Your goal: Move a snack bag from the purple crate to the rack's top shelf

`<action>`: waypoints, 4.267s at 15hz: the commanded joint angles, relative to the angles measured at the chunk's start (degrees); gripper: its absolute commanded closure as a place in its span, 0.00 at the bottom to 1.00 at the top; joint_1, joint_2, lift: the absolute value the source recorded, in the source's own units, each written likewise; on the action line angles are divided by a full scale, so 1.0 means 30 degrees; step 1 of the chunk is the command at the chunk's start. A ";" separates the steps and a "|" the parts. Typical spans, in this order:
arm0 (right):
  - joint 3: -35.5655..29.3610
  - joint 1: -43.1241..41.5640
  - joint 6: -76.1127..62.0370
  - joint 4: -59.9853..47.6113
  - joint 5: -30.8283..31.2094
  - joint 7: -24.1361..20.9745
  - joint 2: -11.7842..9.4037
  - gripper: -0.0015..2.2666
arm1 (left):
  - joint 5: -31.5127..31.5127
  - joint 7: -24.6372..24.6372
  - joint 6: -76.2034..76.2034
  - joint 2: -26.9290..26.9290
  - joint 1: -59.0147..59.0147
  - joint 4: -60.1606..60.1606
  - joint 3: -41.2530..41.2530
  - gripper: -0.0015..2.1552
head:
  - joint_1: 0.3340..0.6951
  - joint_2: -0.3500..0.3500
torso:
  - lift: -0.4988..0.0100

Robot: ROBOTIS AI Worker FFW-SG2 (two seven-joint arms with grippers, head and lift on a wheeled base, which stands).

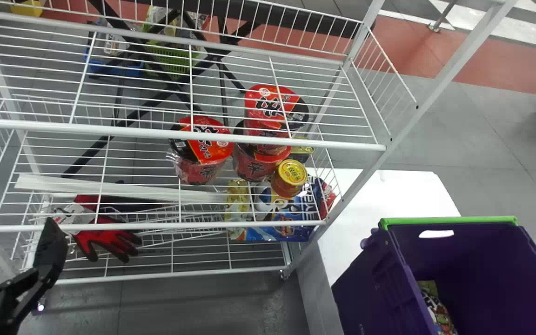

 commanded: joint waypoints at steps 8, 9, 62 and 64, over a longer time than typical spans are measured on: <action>-0.0034 0.0166 -0.0945 -0.0488 -0.0250 0.0305 0.0058 0.63 | -0.0126 0.0299 0.0234 0.0000 0.0057 -0.0404 -0.0289 0.04 | 1.00 0.00 | 0.13; -0.0034 0.0195 -0.0945 -0.0488 -0.0250 0.0305 0.0058 0.63 | -0.0126 0.0299 0.0234 0.0000 0.0087 -0.0434 -0.0289 0.04 | 1.00 0.00 | 0.14; 0.0318 -0.0186 -0.0886 -0.3037 -0.0806 0.0130 0.0351 0.63 | -0.1708 0.1119 0.0234 -0.0029 0.2635 -0.3803 -0.0523 0.04 | 1.00 0.00 | 0.56; 0.0289 -0.0186 -0.0711 -0.3242 -0.0806 0.0130 0.0351 0.63 | -0.1708 0.1119 0.0234 -0.0029 0.2635 -0.3803 -0.0523 0.04 | 1.00 0.00 | 0.57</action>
